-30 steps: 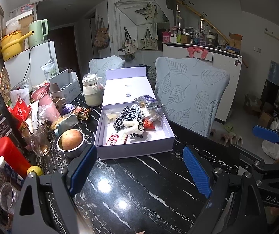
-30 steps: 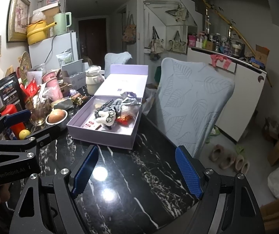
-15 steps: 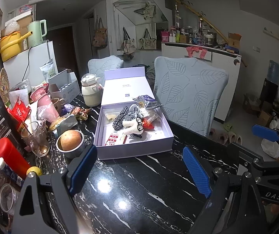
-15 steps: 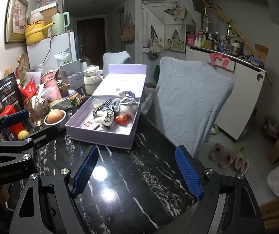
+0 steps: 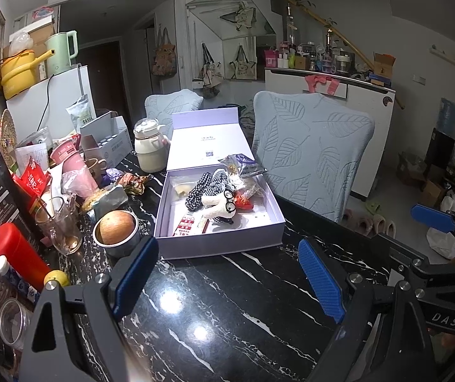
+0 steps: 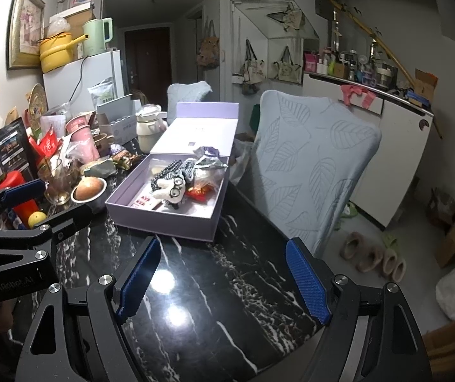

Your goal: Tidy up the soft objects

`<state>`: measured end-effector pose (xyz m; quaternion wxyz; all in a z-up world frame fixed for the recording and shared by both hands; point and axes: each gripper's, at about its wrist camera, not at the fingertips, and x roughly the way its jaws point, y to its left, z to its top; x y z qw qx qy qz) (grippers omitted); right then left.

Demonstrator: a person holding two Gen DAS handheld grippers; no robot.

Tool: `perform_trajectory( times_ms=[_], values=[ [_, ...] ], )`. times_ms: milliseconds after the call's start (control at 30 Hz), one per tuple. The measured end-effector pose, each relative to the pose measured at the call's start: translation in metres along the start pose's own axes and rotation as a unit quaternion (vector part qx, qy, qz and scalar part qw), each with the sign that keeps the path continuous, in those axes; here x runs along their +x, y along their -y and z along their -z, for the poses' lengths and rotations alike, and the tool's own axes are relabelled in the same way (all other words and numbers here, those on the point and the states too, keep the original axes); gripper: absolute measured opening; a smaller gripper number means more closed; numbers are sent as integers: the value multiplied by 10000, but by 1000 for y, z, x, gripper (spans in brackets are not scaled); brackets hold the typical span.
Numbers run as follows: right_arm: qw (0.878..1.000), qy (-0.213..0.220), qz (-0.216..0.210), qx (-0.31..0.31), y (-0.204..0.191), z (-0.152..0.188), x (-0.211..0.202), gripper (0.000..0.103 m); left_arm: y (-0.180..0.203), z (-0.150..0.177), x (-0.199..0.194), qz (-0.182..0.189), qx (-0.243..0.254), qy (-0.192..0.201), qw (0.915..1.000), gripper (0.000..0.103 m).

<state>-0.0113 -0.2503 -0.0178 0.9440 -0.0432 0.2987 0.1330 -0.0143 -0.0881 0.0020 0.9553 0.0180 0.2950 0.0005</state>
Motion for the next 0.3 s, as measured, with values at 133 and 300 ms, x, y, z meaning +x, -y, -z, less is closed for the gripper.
perform_trajectory(
  times_ms=[133, 300],
  values=[
    [10000, -22, 5, 19, 1, 1, 0, 82, -1, 1, 0, 43, 28, -3, 10000, 90],
    [10000, -32, 10, 16, 0, 0, 1, 82, 0, 2, 0, 63, 48, -14, 10000, 90]
  ],
)
